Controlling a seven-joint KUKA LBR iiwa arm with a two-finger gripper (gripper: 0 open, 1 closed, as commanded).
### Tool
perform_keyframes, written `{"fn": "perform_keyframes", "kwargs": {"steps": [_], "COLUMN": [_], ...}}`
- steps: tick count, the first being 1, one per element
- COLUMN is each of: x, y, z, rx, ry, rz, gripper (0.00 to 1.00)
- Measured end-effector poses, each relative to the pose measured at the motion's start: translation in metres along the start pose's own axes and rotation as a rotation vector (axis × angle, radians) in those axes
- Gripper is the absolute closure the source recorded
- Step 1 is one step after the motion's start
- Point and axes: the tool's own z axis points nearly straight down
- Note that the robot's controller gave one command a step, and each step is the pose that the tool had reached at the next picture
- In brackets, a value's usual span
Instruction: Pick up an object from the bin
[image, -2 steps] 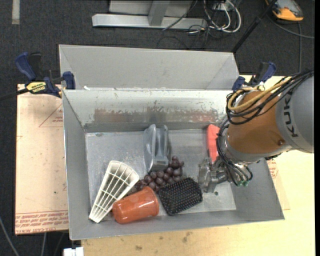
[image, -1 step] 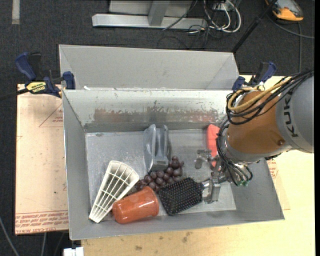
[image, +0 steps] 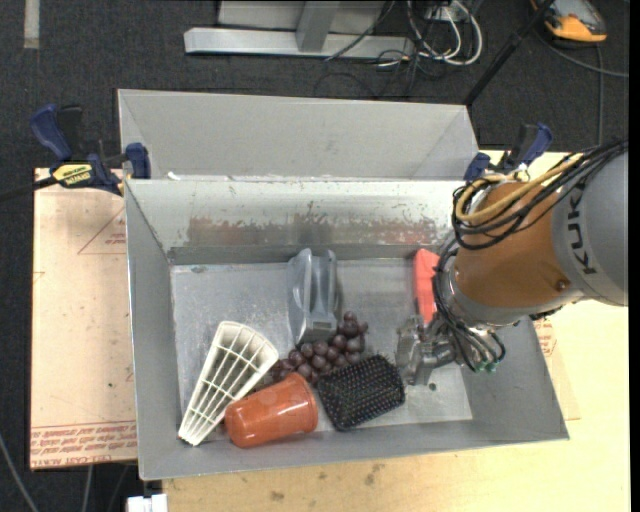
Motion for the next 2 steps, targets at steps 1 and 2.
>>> {"fn": "perform_keyframes", "kwargs": {"steps": [1,2], "x": [0.000,0.014], "y": [0.000,-0.019], "z": [0.000,0.014], "rx": [0.000,0.000], "ry": [0.000,0.001], "rz": [0.000,-0.321], "gripper": [1.00,0.00]}}
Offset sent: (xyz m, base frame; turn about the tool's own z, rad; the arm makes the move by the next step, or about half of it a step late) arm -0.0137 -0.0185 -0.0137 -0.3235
